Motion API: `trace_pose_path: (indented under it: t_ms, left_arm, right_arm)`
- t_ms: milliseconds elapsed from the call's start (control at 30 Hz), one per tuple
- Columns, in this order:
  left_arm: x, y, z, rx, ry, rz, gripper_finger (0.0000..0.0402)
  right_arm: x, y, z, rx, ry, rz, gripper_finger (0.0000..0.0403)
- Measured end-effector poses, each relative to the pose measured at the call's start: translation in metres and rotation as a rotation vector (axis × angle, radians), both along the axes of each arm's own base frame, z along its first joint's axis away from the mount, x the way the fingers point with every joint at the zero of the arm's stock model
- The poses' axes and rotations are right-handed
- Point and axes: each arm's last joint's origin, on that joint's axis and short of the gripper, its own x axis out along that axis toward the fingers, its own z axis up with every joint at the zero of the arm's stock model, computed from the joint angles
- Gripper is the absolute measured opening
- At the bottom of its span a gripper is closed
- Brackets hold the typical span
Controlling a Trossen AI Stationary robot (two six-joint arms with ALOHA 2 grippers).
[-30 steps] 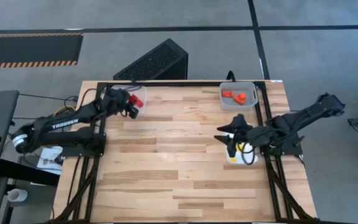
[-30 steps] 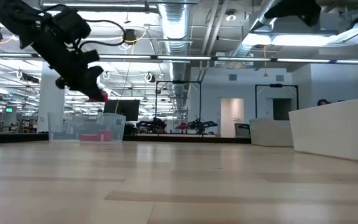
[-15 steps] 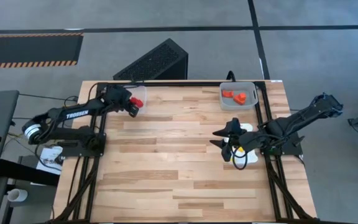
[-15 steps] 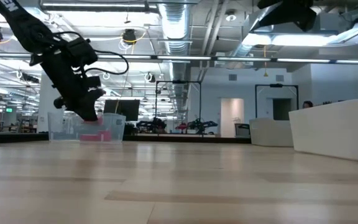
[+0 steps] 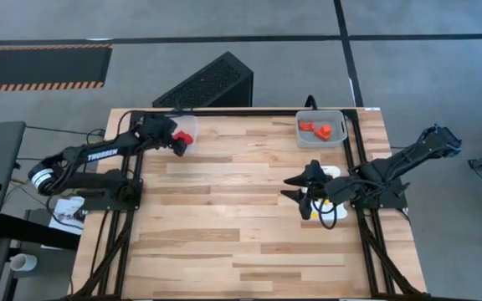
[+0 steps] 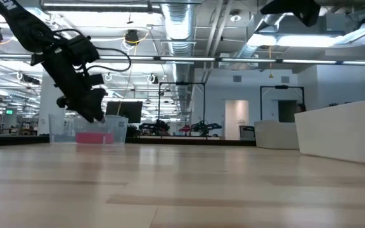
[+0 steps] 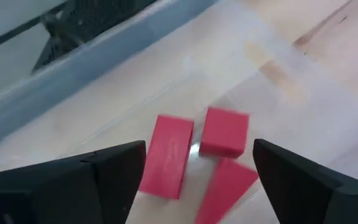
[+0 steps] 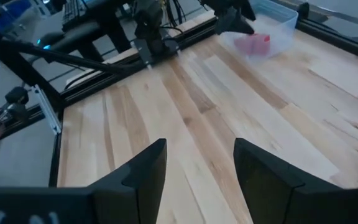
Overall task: Sort & place blocks by color
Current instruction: Return to Home Position
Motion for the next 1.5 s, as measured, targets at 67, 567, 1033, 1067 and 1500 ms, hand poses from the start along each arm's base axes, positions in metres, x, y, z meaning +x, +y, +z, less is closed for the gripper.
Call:
trace_pose_path:
  t_ms: [67, 567, 1033, 1067, 1500]
  left_arm:
    - [0.0, -0.003, 0.006, 0.005, -0.044, -0.029, 0.0285]
    - [-0.031, -0.092, 0.107, 0.319, -0.678, -0.406, 0.0131]
    - [-0.063, -0.129, 0.123, 0.439, -0.86, -0.637, 0.0001]
    - [-0.063, -0.129, 0.124, 0.449, -0.866, -0.645, 0.0001]
    - [-0.092, -0.141, 0.127, 0.592, -0.952, -0.742, 0.0]
  right_arm:
    - [0.0, 0.002, 0.001, -0.011, -0.006, 0.01, 0.0207]
    - [-0.052, 0.008, 0.071, -0.248, -0.283, 0.16, 0.0169]
    - [-0.073, -0.021, 0.024, -0.362, -0.498, 0.266, 0.0008]
    - [-0.072, -0.024, 0.017, -0.364, -0.531, 0.267, 0.001]
    - [-0.067, -0.052, -0.04, -0.362, -0.439, 0.244, 0.0008]
